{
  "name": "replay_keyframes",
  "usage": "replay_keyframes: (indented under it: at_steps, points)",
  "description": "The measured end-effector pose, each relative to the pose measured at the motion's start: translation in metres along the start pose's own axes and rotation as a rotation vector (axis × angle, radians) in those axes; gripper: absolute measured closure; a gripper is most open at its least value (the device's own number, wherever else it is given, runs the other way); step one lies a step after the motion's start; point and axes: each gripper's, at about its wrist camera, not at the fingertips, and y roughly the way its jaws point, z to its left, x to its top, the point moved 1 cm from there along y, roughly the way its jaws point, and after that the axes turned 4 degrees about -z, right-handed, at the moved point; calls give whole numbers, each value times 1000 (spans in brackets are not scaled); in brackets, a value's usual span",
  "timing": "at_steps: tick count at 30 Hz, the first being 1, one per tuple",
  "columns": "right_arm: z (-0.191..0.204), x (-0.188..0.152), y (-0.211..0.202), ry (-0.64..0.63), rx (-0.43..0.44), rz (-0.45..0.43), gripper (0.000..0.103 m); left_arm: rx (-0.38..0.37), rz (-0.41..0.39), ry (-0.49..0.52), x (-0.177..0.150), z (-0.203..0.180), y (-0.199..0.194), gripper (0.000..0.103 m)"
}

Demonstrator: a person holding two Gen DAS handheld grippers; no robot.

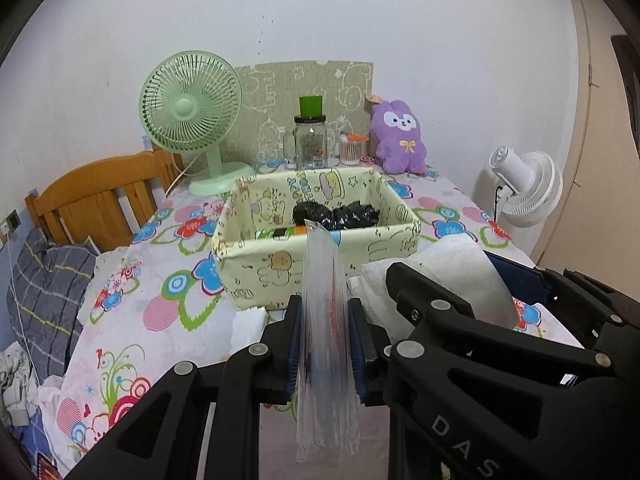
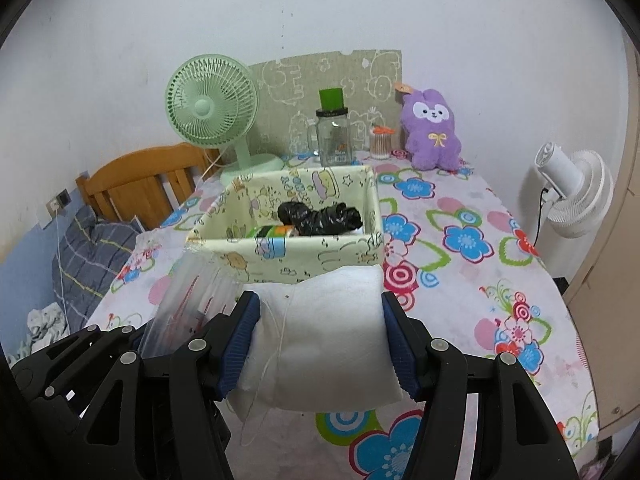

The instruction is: Organize soft objects

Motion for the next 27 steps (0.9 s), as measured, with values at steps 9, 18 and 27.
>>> replay_keyframes:
  at_steps: [9, 18, 27]
  points:
    - [1, 16, -8, -4, -3, -29, 39, 1, -30, -1, 14, -1, -8, 83]
    - [3, 26, -11, -9, -3, -46, 39, 4, -48, -8, 23, 0, -11, 82]
    - [5, 35, -7, -1, -6, -56, 39, 3, -59, -9, 33, 4, -5, 83]
